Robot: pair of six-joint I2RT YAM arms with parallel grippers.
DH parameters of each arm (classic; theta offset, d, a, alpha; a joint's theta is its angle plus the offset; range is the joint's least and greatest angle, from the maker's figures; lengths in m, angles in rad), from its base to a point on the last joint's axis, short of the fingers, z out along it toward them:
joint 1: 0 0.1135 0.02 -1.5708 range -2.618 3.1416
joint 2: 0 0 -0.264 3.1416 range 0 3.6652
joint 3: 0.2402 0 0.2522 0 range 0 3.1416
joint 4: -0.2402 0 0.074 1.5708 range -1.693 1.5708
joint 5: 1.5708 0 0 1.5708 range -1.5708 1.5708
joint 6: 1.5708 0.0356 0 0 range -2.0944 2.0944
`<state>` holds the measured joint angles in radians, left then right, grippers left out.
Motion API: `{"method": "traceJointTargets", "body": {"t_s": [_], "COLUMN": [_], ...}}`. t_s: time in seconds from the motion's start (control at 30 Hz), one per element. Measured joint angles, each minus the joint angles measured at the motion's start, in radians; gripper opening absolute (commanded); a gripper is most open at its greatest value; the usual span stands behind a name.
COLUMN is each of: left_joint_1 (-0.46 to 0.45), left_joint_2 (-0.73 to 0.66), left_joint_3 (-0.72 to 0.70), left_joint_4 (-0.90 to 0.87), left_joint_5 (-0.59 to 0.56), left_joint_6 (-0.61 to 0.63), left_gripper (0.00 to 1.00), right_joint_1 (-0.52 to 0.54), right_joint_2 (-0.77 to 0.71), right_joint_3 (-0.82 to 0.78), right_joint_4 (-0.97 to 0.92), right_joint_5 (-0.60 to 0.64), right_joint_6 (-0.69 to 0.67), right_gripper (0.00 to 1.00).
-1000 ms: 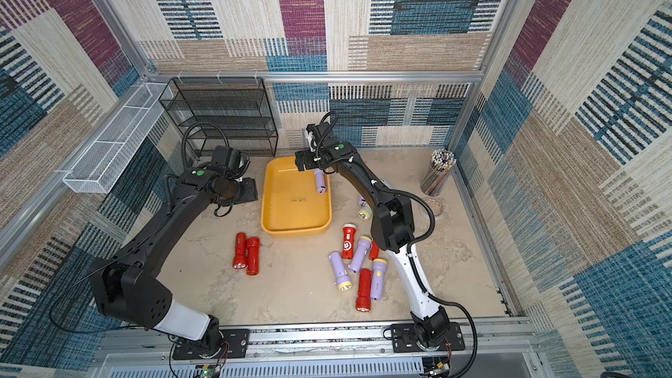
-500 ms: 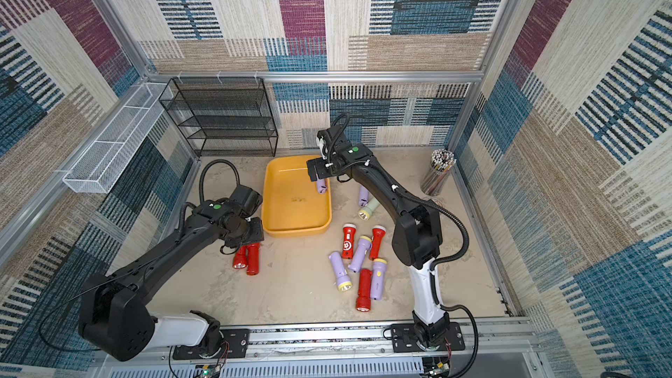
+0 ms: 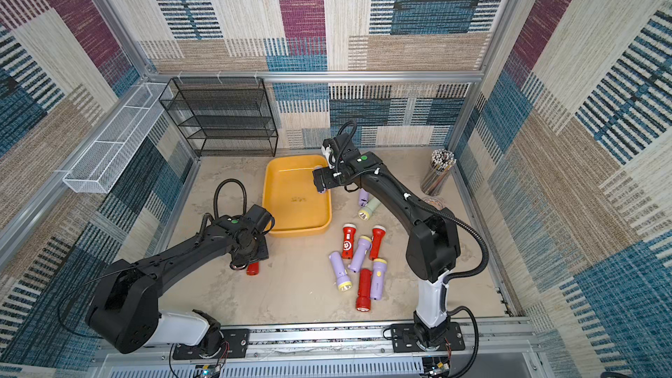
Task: Put the flashlights into the storage boxes
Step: Pick up the flashlight from the center of the board.
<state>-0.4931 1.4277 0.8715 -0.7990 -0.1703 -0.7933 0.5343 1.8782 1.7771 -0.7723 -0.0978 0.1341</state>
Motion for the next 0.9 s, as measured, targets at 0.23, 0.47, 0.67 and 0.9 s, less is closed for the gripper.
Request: {"method": "traceJointTargets", "body": {"t_s": [0.23,0.47,0.67,0.9], "left_joint_1": [0.000,0.000,-0.001,0.000], "left_joint_2": [0.069,0.117,0.126,0.070], "left_joint_3": [-0.031,-0.035,-0.023,-0.021], "left_joint_4": [0.055,0.092,0.085,0.061], "left_joint_5": [0.021,0.031,0.036,0.050], "left_joint_6": [0.000,0.000,-0.003,0.002], "left_gripper": [0.46,0.39,0.11,0.07], "right_joint_1": [-0.014,-0.019,-0.023,-0.029], "right_joint_2": [-0.030,-0.043,-0.042,-0.037], "right_joint_3": [-0.044,-0.052,-0.045,-0.039], "right_joint_4": [0.019,0.021,0.019,0.021], "right_joint_5": [0.003,0.003,0.003,0.003], "right_joint_6": [-0.004,-0.008,-0.008,-0.008], "right_gripper": [1.00,1.00,1.00,1.00]}}
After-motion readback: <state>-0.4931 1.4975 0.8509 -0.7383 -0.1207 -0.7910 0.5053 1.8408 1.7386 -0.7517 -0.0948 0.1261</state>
